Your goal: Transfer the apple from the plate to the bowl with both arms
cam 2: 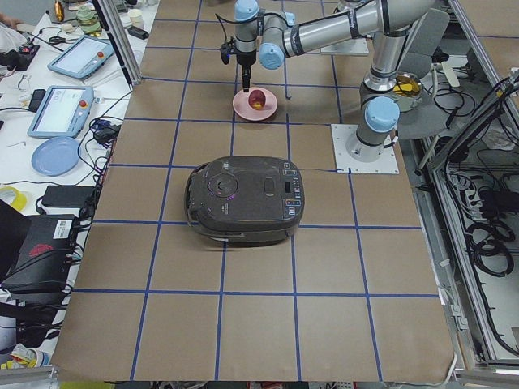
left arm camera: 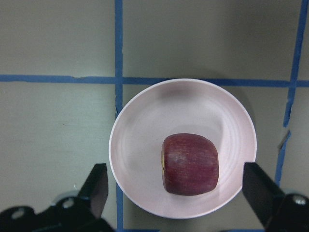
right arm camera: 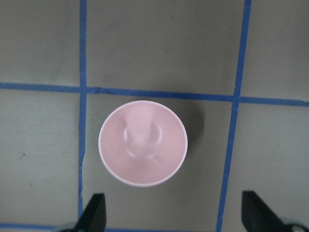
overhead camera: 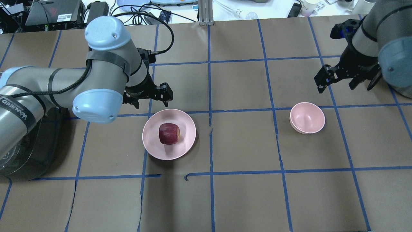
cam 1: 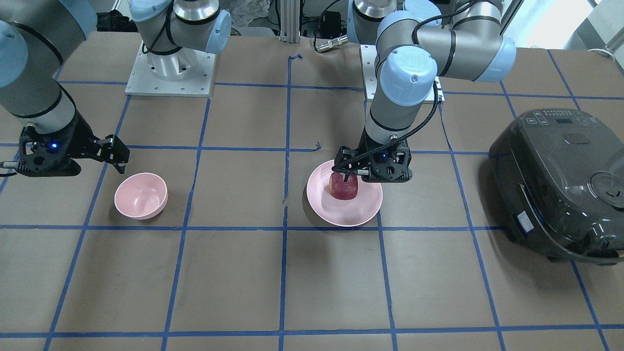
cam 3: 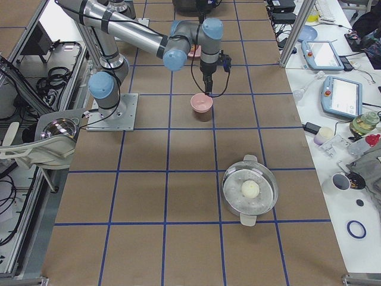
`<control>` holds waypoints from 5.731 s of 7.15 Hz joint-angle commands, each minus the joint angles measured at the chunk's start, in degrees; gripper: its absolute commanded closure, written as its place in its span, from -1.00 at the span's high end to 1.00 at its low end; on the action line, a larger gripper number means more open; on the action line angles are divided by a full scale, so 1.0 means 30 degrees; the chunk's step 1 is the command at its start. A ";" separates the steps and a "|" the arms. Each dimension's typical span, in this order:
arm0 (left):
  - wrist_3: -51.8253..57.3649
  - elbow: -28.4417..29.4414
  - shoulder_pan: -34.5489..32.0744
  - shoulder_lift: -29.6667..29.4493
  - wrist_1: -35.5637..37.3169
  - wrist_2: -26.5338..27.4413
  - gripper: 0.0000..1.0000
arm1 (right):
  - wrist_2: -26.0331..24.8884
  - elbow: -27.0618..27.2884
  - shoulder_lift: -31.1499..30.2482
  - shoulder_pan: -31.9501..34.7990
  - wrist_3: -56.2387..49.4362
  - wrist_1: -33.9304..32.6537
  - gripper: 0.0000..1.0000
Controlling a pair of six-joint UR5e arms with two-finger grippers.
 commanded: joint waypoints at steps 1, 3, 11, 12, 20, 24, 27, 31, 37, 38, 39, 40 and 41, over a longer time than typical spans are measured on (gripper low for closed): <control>-0.0162 -0.0474 -0.0443 -0.0627 0.0397 -0.0119 1.00 | 0.0760 0.3280 0.1509 -0.0827 -0.0830 -0.5760 0.77; -0.0192 -0.1057 -0.0885 -0.1127 0.0719 -0.0090 1.00 | 0.0855 0.3313 0.2543 -0.0828 -0.1039 -0.6128 0.20; 0.0130 -0.2966 -0.1354 -0.2477 0.3210 0.0057 1.00 | 0.0913 0.0914 0.2456 0.1822 0.5091 -0.2877 -1.00; 0.0362 -0.2820 -0.1355 -0.2448 0.4254 0.0086 0.96 | 0.1668 0.0621 0.2544 0.3927 0.7433 -0.3108 -1.00; -0.0712 -0.2617 -0.1384 -0.1365 0.4003 0.0704 -1.00 | 0.2115 0.1443 0.2575 0.6996 0.8922 -0.3345 1.00; -0.3369 0.1099 -0.2462 -0.2005 0.0841 0.0033 -1.00 | -0.0435 -0.7211 0.2515 0.5799 0.8746 0.3490 1.00; -0.7154 0.3766 -0.4393 -0.4050 0.0982 -0.0676 -1.00 | -0.0520 -1.0709 0.1934 0.4680 0.8775 0.8649 1.00; -1.0882 0.7757 -0.7209 -0.7539 0.0780 -0.0502 -1.00 | -0.0229 -1.2099 0.1521 0.4915 0.8863 0.8696 1.00; -1.3170 0.7670 -0.8767 -0.7340 -0.0685 -0.0354 -1.00 | 0.0504 -0.9283 -0.0708 0.5032 0.9009 0.6149 1.00; -1.3171 0.7438 -0.8796 -0.7427 -0.0715 -0.0383 -1.00 | 0.0504 -0.9314 -0.0707 0.5032 0.9009 0.6205 1.00; -1.2968 0.7174 -0.8767 -0.7457 -0.0658 -0.0557 -1.00 | 0.0504 -0.9314 -0.0707 0.5032 0.9009 0.6264 1.00; -1.3111 0.7114 -0.8796 -0.7602 -0.0686 -0.0588 -1.00 | 0.0475 -0.9430 -0.0736 0.5032 0.8980 0.6497 1.00; -1.3083 0.7084 -0.8796 -0.7662 -0.0425 -0.0588 -1.00 | 0.0561 -0.9431 -0.0737 0.5032 0.8951 0.7050 1.00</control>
